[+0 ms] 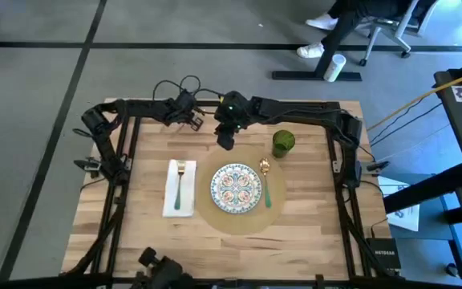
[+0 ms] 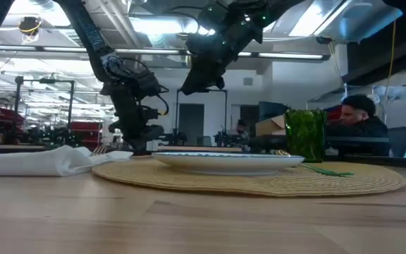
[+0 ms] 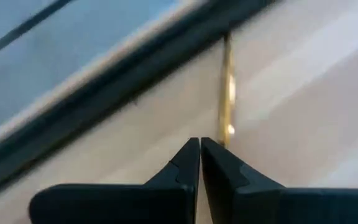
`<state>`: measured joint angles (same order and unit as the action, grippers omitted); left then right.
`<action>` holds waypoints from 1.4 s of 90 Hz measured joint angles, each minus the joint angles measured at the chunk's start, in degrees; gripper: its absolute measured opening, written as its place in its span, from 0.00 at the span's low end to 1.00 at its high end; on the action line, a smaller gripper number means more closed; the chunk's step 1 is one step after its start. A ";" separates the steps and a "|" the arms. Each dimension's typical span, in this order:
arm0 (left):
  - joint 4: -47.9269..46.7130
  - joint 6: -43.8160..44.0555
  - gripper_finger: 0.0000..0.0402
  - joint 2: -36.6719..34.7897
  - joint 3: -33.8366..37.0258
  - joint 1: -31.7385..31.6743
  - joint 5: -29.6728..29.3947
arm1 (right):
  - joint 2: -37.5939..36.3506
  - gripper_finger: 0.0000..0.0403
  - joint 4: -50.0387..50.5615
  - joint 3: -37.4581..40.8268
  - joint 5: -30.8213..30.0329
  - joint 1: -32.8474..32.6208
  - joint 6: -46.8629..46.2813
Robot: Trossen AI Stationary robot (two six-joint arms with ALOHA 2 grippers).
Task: Set table place
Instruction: Put the gold table knife to the right of the green spoon on the brown place mat
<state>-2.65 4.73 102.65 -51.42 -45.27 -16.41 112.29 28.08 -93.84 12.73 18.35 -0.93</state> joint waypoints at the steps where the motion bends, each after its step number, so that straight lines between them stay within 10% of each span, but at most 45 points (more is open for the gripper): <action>1: 0.08 0.02 0.00 0.00 0.00 -0.13 -0.06 | 0.00 0.15 0.03 0.00 0.00 0.00 0.01; 126: 1.18 2.19 0.00 0.87 -0.02 11.86 8.41 | 0.00 0.15 2.55 0.00 0.02 0.00 0.96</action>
<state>-1.47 6.92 103.53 -51.44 -33.41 -8.00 112.29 30.63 -93.84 12.75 18.35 0.03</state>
